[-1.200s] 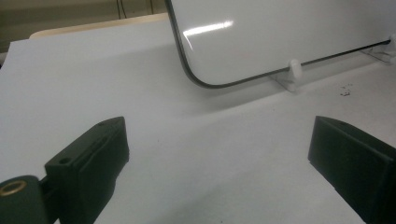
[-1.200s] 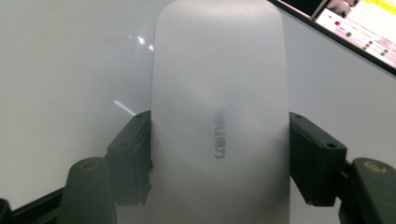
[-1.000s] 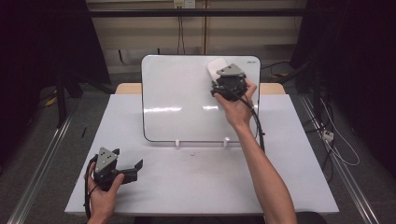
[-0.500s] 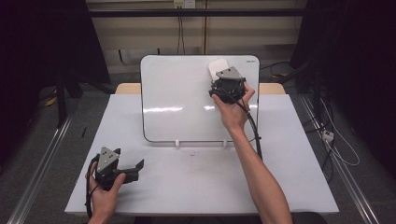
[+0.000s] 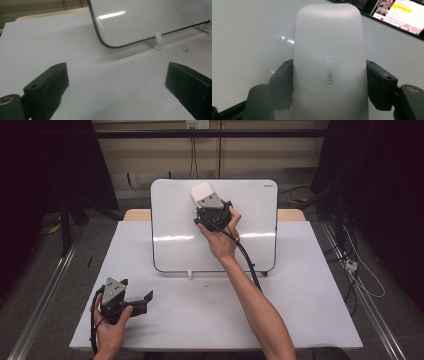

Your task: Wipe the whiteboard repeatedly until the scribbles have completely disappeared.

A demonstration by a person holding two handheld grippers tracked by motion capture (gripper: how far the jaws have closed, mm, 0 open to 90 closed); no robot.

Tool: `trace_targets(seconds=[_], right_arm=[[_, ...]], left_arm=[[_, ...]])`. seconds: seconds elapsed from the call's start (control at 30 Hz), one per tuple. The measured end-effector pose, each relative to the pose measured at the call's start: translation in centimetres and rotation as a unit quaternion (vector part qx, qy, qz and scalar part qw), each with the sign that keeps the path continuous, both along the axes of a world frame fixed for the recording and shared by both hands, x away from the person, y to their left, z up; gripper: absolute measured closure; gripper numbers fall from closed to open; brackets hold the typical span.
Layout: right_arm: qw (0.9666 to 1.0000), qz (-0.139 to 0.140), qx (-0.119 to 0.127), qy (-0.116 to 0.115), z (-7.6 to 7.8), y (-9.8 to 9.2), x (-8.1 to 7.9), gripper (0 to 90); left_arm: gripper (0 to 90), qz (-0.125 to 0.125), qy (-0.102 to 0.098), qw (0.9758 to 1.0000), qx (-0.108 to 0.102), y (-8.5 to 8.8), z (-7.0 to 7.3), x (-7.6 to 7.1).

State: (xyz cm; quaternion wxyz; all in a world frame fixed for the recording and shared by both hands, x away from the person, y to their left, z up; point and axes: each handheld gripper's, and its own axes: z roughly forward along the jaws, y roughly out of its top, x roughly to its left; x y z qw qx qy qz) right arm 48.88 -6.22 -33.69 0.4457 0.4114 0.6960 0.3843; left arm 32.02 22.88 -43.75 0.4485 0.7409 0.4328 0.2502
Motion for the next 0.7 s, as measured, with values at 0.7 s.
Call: trace_targets(seconds=[0.7], right_arm=[[0.9957, 0.068, -0.063, -0.012, -2.2, 7.4, -1.3, 31.4]], left_arm=[[4.9, -0.003, -0.002, 1.0000, 0.002, 0.0, 0.0, 0.0]])
